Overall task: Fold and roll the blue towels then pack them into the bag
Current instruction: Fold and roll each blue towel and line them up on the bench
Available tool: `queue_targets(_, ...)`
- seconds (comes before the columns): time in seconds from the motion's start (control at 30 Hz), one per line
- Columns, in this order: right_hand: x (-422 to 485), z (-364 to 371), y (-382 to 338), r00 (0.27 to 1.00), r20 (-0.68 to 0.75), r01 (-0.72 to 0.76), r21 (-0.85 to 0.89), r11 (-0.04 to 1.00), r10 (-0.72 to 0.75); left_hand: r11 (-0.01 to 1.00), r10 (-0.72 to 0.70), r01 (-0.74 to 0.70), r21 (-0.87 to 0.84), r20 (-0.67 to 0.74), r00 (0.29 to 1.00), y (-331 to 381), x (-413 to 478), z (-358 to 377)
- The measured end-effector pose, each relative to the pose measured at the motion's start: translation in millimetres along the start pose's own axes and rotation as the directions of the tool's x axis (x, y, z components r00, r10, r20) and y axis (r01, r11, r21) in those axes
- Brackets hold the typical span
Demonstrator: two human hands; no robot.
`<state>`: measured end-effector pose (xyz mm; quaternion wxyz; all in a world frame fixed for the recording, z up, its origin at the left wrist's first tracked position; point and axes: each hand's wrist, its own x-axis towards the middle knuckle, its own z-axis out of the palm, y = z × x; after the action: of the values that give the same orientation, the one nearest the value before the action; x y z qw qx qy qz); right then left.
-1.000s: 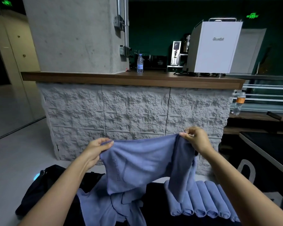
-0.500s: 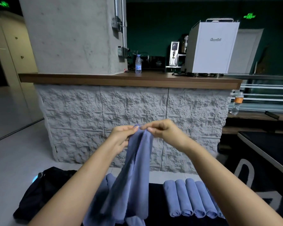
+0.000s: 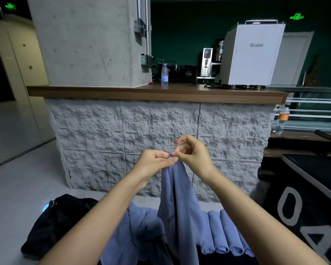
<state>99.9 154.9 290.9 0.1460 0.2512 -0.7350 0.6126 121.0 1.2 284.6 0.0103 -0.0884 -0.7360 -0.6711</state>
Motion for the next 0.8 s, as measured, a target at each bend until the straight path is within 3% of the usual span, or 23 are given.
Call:
queue_targets(0.17,-10,-4,6,1.000,0.000,0.002,0.066,0.998,-0.002,0.987,0.107,-0.119,-0.111,-0.108,0.988,8,10,7)
queue_targets(0.27,-23,-12,22,0.977,0.192,-0.122,0.164,0.979,0.090,0.974,0.146,-0.164,-0.156,-0.117,0.982,17,24,-4)
queue_targets(0.43,-50,-30,65,0.876,0.385,-0.308,-0.018,0.951,0.291,0.949,0.141,-0.189,-0.251,-0.196,0.970,26,43,-34)
queue_targets(0.53,-56,-49,92,0.856,0.388,-0.146,-0.451,0.881,0.340,0.942,0.111,-0.185,-0.281,-0.258,0.960,20,53,-63)
queue_targets(0.6,-56,-64,100,0.868,0.359,0.032,-0.730,0.683,0.342,0.949,0.090,-0.176,-0.261,-0.313,0.946,11,56,-83)
queue_targets(0.67,-54,-78,104,0.898,0.356,0.143,-0.792,0.593,0.260,0.968,0.075,-0.154,-0.199,-0.357,0.931,1,54,-101)
queue_targets(0.8,-38,-101,110,0.940,0.339,0.244,-0.747,0.618,0.038,0.987,0.004,-0.074,-0.146,-0.433,0.901,-26,47,-125)
